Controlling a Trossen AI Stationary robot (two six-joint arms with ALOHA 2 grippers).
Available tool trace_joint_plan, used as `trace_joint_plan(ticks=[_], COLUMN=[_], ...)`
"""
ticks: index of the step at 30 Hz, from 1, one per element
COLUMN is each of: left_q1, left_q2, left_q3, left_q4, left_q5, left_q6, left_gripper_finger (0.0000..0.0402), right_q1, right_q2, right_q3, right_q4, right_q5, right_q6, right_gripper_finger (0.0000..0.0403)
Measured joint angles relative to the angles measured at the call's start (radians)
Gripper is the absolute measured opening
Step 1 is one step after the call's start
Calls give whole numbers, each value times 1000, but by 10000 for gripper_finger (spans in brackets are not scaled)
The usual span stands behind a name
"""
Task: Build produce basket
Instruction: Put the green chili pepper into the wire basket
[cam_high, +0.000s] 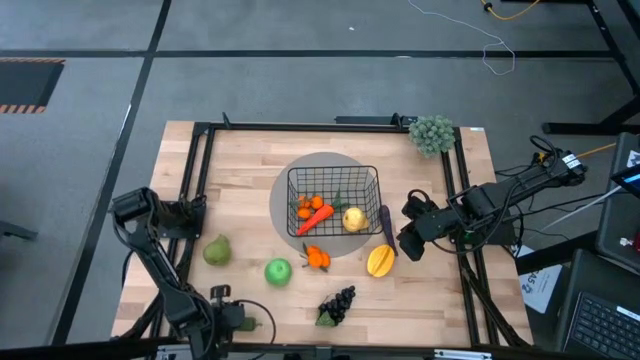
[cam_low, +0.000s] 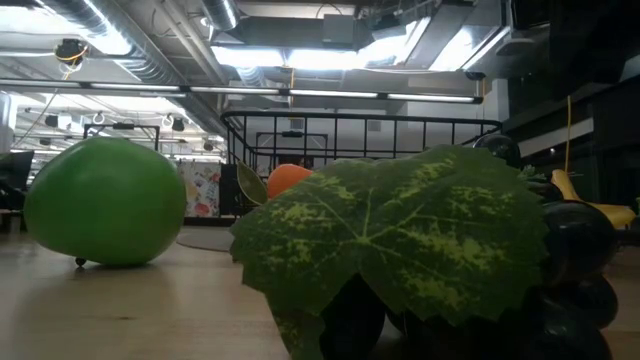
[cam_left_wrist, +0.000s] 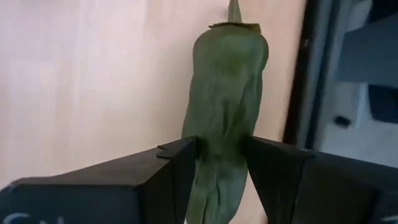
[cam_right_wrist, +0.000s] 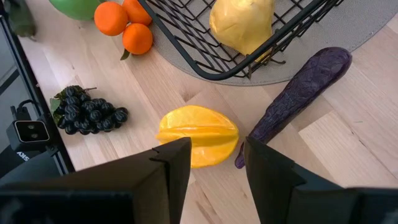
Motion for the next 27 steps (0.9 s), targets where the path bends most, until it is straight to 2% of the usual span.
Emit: trace_joint_plan(ticks=[5,12,15,19,21,24,27], left_q1=[7,28,42,70,78,84,86], left_q2=[31,36,36,37,38,40,18], left_q3=[1,-2,-2,-3,-5,-9,-10], left_q4=[13,10,11,23,39,86,133], left_q5=[-31,-134,-134,-153,-216,-339,-390], left_q6=[0,0,0,15,17,21,59], left_gripper_finger=[131,126,101,39,15,10,2], right_q1=[0,0,0,0,0,0,0], right_q2=[0,0,0,0,0,0,0], right_q3=[0,0,0,0,0,0,0], right_q4=[0,0,0,0,0,0,0], right_q5=[0,35,36,36,36,36,35], right_q6=[0,0,0,0,0,0,0], right_gripper_finger=[139,139,139,139,139,139,139])
